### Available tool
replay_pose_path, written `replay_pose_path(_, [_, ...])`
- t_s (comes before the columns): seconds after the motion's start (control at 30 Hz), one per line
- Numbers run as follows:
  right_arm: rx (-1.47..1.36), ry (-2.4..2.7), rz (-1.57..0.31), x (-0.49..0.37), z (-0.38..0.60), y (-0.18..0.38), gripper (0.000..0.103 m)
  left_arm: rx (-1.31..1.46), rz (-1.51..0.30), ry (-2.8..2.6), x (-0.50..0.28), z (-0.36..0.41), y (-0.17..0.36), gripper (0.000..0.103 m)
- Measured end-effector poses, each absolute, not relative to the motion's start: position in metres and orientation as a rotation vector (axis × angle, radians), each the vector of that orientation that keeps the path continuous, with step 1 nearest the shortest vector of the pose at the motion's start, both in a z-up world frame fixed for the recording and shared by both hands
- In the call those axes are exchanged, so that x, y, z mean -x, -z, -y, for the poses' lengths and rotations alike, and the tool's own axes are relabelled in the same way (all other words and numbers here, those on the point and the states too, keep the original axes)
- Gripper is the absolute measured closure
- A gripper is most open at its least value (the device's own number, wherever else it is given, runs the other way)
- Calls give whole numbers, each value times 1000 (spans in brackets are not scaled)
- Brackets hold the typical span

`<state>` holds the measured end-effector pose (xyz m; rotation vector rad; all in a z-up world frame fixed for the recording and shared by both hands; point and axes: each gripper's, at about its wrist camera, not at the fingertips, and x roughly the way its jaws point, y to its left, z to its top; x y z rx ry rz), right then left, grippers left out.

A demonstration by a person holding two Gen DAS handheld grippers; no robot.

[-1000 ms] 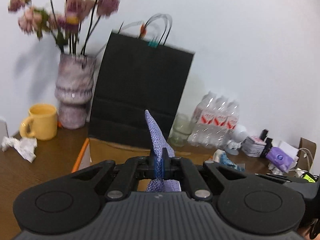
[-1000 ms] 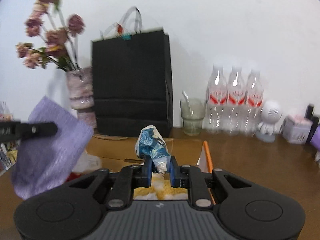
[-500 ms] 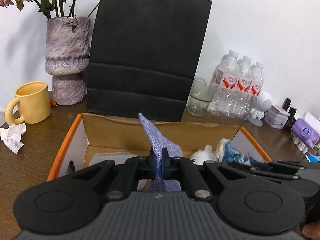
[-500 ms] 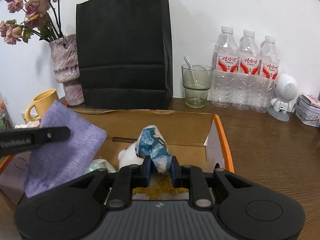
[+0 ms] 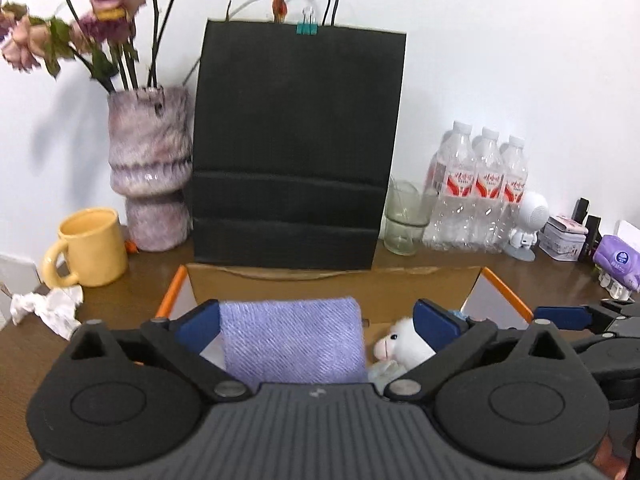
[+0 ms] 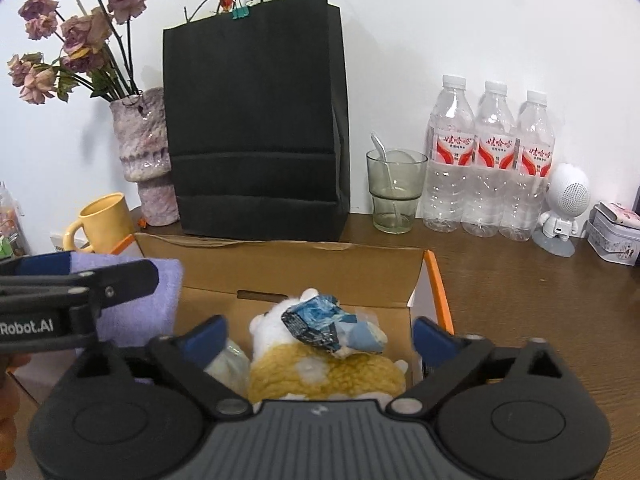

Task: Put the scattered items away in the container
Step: 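Release the pouch into the box with the left tool while the right tool releases the wrapper, then grasp the yellow sponge with the left tool while the right tool grasps the black carabiner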

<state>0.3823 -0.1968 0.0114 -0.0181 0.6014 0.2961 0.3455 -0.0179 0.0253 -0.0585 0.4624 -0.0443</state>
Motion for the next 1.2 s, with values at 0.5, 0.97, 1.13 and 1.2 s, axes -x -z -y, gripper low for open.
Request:
replay_pose_path(0.5, [55,-268,-537,-335,197,-38,0,92,-377,47,-298,16,-53,0])
replay_pose_path(0.97, [71,-283,-446,-203,211,-51,0,58,-327,41,-178,-8,-63,0])
replay_pose_path(1.13, [67,-288,-474,-168,213,-36,0,55,-355,30,-149,-19,-49,0])
replay_pose_path(1.2, [66,-289,-488,-159,213,-30,0,59,-370,27,-139,-22,-43,0])
